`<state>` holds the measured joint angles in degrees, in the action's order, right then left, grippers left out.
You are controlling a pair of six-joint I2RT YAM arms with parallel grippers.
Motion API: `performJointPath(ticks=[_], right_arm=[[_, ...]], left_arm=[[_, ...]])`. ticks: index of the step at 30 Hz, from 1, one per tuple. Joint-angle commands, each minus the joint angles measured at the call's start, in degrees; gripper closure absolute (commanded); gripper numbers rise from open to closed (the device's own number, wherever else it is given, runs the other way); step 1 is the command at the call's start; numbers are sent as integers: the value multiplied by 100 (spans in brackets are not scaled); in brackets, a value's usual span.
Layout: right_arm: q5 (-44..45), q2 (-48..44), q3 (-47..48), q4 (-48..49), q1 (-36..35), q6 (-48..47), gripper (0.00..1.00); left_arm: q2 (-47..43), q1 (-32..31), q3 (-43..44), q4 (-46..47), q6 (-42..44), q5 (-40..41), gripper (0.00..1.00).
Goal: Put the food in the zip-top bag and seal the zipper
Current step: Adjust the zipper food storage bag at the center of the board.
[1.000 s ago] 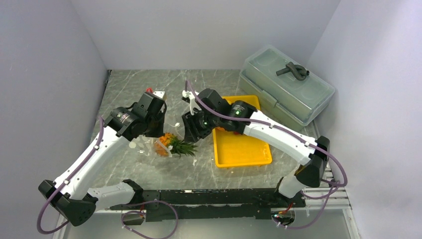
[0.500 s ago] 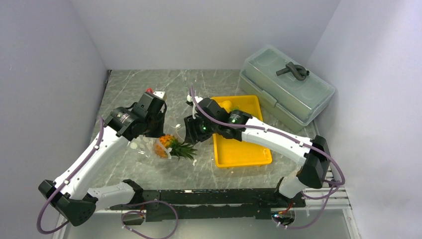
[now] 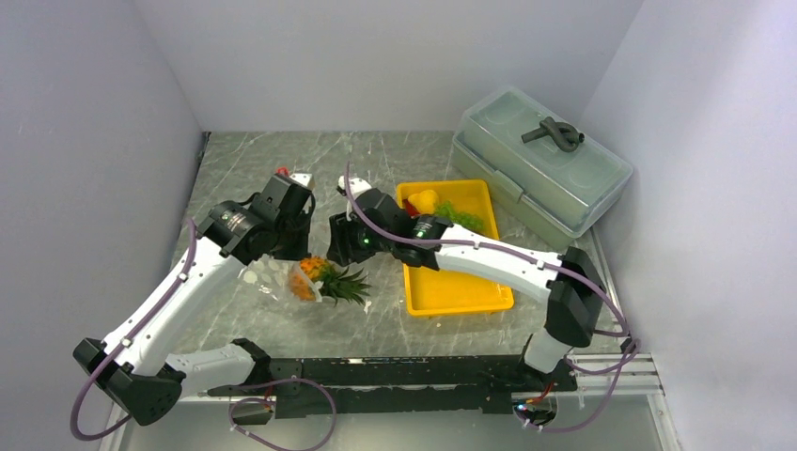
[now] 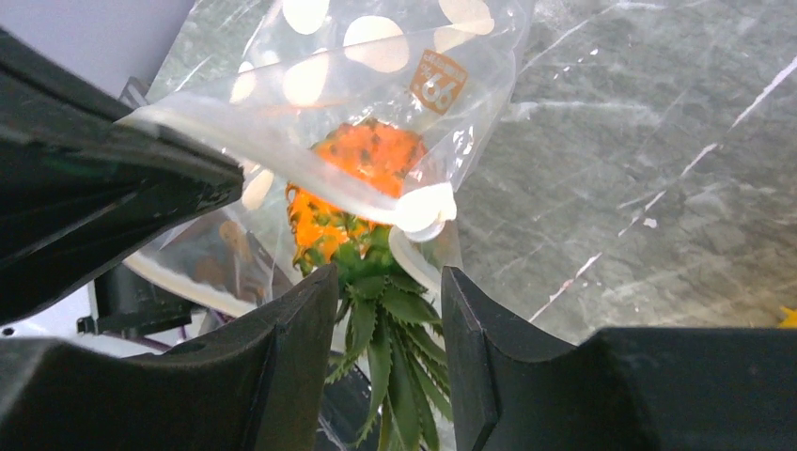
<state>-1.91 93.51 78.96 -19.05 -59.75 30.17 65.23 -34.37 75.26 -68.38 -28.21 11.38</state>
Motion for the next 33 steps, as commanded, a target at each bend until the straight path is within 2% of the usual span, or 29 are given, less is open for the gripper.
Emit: performJointPath(ticks=[1,8,13,18,21,25,33], right_arm=[[174,153,-76,618,-53,-27,52],[725,285,-223,780,-103,103,52],[805,321,-325,986,-98,137,57],[666,329,-387,1214,-105,187,67],[673,324,-422,1255,-107,199,78],[687,199,-466,1248,-107,85,100],[1156,-287,-286,609,-107,-420,100]], left_arm=[[-52,-19,289,3,-96,-7,100],[-72,-26,287,-18,-115,-27,100],[-76,-24,279,46,-124,-105,100],[-80,-21,283,51,-132,-125,100],[-110,-26,280,73,-149,-217,100],[-166,-26,278,93,-167,-243,100],[-184,-26,244,29,-222,-80,100]])
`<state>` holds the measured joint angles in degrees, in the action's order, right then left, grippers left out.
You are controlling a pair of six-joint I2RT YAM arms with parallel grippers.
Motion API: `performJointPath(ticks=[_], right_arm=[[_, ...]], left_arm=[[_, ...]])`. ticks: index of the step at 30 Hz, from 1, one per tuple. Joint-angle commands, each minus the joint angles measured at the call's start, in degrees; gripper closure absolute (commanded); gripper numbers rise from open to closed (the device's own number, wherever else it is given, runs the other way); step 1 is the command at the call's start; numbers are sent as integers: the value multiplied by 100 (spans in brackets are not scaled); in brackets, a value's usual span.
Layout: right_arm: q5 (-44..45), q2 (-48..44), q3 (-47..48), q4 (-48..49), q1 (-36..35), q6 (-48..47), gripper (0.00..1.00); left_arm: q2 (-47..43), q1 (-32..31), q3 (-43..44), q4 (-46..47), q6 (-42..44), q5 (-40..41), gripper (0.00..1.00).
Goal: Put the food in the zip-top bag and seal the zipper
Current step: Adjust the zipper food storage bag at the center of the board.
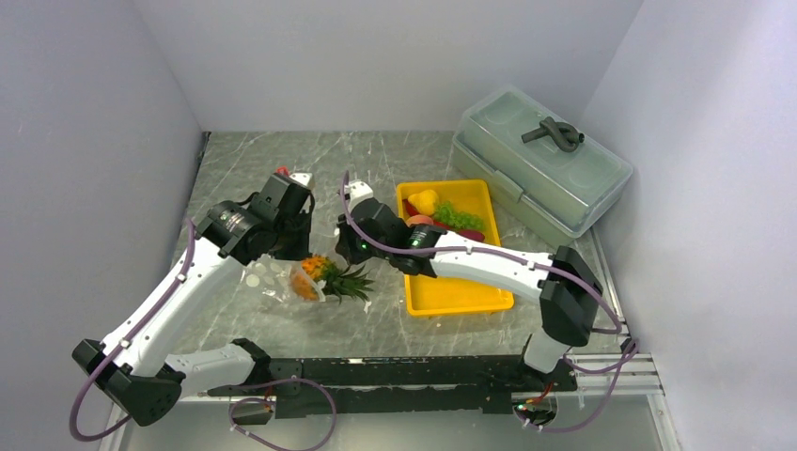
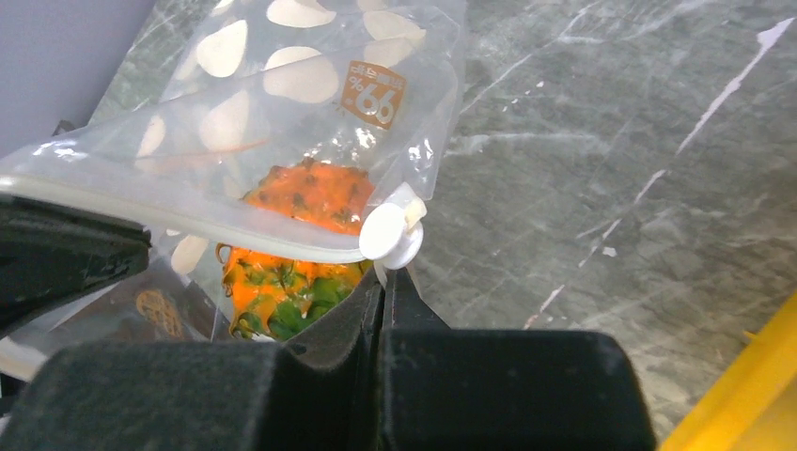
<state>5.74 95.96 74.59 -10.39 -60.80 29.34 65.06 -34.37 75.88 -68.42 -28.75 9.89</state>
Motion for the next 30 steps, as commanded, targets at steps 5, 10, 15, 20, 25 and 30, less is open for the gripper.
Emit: performJointPath(ticks=[5,10,15,20,25,30], right_arm=[[531,-906,306,-677,-3,-500,100],[596,-1115,683,-1172,2,-635,100],[652,-1133,926,-1564,-3,-742,100],[684,-1179,803,-1632,3,-686,100],[665,-1174,776,-1664,6,-700,100],[656,-1357,759,-1630,-2,-670,100]], left_arm=[[-301,-26,94,123,-209,121,100],[-369,-26,-37,234,-140,44,100],[-450,-26,-199,378,-135,8,100],[-534,-26,-232,483,-131,6,100],[-531,-26,-138,454,-126,57,100],[-630,-26,-158,507,-157,108,100]])
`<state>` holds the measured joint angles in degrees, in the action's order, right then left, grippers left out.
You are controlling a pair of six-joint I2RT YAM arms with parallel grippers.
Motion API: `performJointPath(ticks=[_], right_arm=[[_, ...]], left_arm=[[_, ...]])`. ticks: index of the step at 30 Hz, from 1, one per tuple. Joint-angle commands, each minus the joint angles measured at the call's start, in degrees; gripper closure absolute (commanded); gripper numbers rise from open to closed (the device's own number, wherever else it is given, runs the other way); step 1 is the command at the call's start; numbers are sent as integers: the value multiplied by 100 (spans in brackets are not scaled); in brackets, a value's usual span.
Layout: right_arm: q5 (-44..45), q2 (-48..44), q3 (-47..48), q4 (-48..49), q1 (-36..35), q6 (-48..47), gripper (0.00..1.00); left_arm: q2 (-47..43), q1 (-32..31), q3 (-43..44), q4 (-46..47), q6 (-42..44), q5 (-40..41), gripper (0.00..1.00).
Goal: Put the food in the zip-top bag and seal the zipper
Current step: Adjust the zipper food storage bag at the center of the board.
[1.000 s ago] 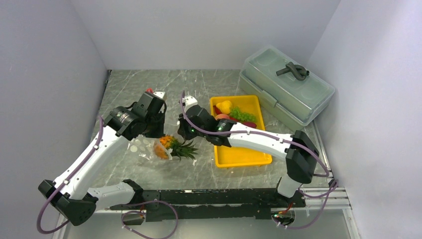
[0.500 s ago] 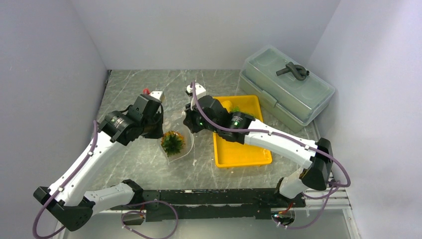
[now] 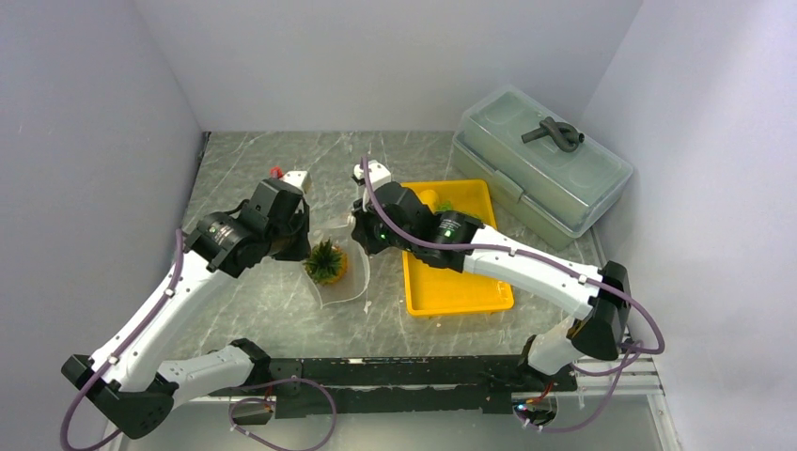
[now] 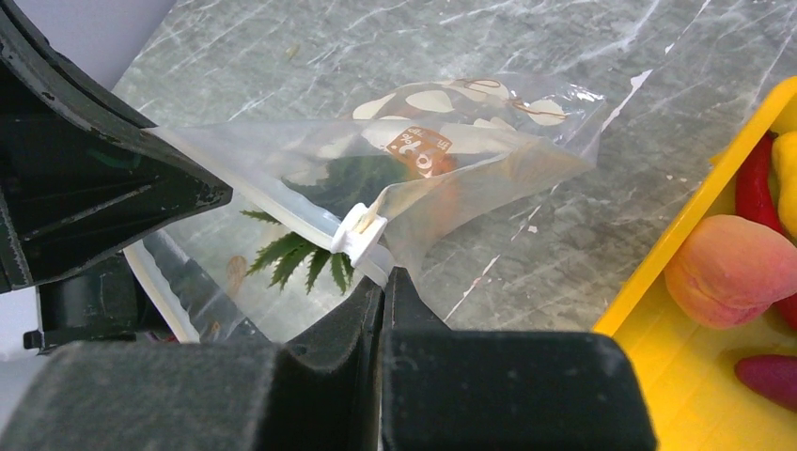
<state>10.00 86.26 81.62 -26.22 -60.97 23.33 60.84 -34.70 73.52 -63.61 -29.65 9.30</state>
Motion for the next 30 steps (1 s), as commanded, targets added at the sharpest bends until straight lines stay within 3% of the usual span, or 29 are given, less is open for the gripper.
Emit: performJointPath(ticks=[1,11,22,30], right_arm=[[278,-432,55,-43,22,-105,100],[427,-107,259,182,61,-423,100],[-207,484,603,995,624,-604,100],[-246,468,376,946,749,-401,100]], left_arm=[[-253,7,62,51,-67,198,100],[-183,7,338,-188,70,1076,100],[38,16,696,-60,409,2045,100],[232,16,729,-10,525,1949,100]])
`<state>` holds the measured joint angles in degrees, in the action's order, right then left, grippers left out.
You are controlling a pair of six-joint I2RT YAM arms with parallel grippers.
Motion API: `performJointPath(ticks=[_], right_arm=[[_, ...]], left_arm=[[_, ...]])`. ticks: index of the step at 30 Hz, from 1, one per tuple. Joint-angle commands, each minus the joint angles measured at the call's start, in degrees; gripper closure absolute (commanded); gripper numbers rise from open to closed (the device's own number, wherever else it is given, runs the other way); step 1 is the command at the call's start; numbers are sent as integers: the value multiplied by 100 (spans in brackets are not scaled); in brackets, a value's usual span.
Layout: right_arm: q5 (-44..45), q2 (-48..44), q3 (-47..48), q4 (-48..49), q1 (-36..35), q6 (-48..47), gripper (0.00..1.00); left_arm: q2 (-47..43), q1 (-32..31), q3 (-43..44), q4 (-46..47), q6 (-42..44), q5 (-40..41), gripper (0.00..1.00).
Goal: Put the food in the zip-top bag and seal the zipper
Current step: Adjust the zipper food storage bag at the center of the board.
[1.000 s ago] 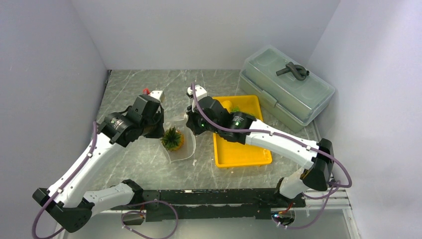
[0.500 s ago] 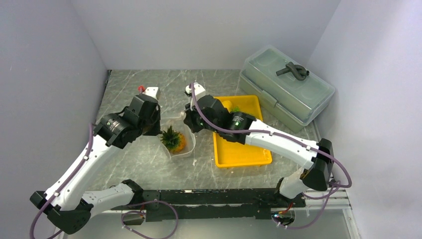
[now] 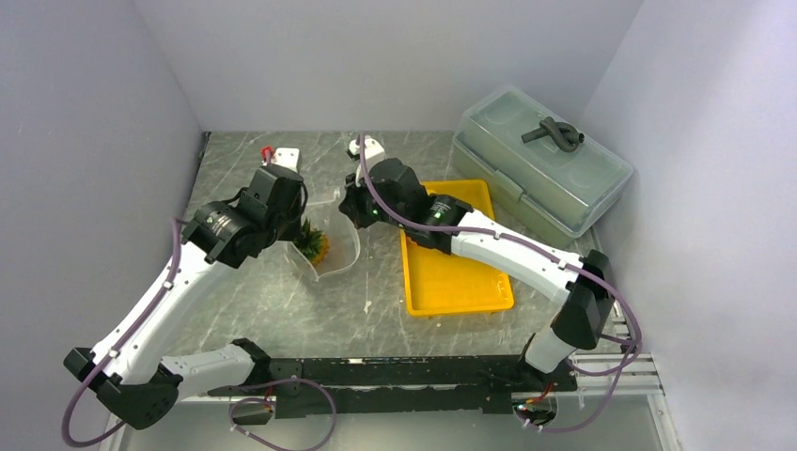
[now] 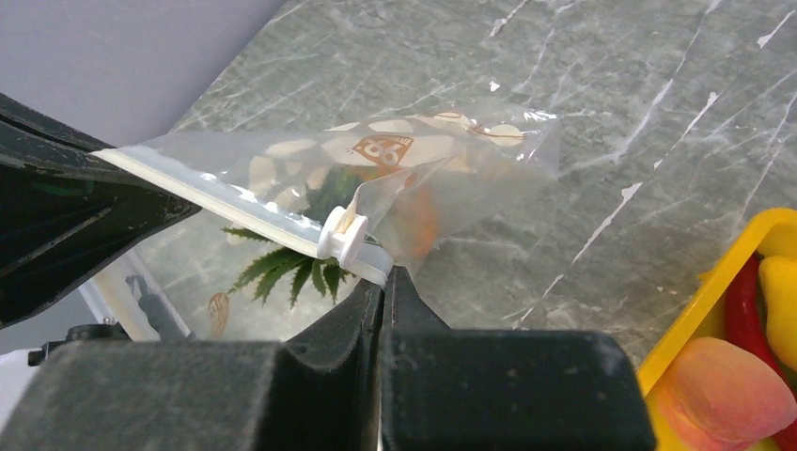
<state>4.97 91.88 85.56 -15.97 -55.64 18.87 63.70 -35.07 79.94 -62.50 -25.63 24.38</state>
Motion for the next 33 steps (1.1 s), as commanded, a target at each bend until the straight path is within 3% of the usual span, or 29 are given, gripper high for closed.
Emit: performJointPath(ticks=[1,9,25,30,33], right_arm=[[190,-77,-134,-104,246,133,100],[-108,-105,-1141,93,299,548,100],[87,-1138,-1907,-475,299,780,100],[135,-1509,-2476,-390,290,1023,92],[108,-1601,-2601,-396,290,1118,77]], left_arm=[[-33,55,-8,-90,108,357,100],[195,53,-590,74,-111,12,100],[37,50,-761,203,-235,-621,100],[104,53,-796,267,-267,-786,100],[195,48,-803,299,-264,-845,100]])
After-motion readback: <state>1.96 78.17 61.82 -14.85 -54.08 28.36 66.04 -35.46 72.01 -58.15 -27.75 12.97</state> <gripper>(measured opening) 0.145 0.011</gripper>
